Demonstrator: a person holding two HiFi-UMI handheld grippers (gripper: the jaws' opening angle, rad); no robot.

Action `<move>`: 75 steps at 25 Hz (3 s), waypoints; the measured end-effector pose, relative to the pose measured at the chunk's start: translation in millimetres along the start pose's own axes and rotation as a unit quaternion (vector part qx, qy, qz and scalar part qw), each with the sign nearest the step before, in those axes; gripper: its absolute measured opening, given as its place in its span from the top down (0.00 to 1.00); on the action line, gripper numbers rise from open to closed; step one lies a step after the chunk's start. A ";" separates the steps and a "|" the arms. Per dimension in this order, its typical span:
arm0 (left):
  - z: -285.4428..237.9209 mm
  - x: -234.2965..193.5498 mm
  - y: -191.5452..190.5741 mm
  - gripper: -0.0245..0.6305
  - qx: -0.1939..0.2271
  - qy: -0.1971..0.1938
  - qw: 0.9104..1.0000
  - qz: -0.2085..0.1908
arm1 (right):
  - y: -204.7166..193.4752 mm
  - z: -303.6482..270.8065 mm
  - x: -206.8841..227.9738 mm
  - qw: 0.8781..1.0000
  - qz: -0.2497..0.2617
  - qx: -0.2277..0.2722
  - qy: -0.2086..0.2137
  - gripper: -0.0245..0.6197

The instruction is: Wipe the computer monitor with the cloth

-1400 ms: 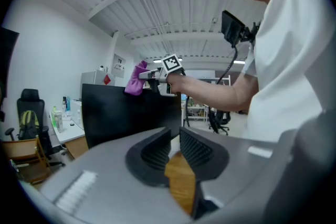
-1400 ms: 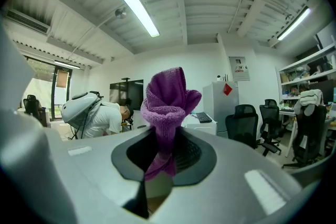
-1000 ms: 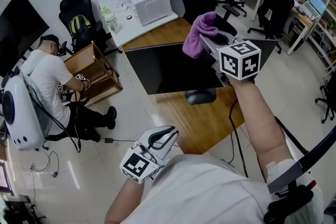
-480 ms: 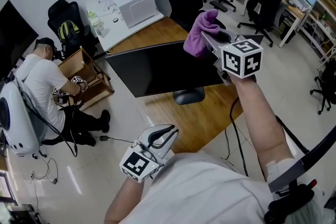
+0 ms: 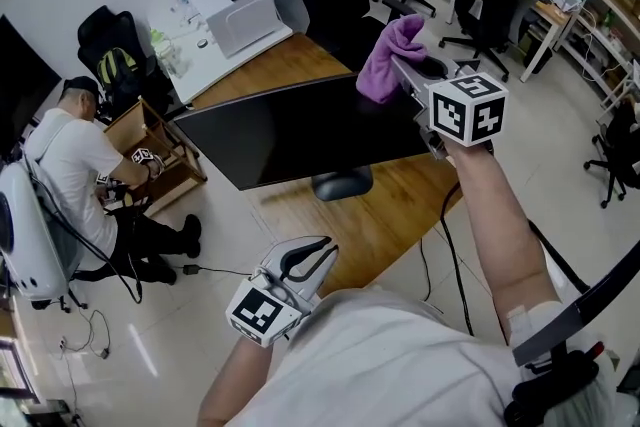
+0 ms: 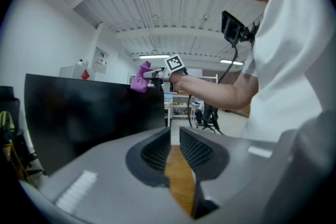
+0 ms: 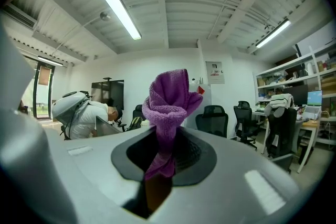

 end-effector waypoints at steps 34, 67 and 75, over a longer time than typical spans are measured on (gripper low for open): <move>-62.3 35.2 6.1 0.85 -0.011 -0.023 1.000 0.004 | -18.8 100.0 143.4 0.993 -0.002 -0.003 -0.114 0.87; -34.6 40.9 2.0 0.85 -0.053 0.009 0.998 0.018 | -130.9 95.9 166.9 0.985 -0.031 -0.073 -0.154 0.87; -24.0 44.3 -4.7 0.85 -0.064 0.018 0.997 0.025 | -176.1 90.4 164.6 0.981 -0.038 -0.096 -0.163 0.87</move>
Point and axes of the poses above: the fingertips, and each gripper's own axes: z backward along the fingers, x to its right, y out of its top, the point moved 3 cm from there along z, backward along the fingers, and after that the axes turned 4 degrees about -x, right-handed, at the moved point
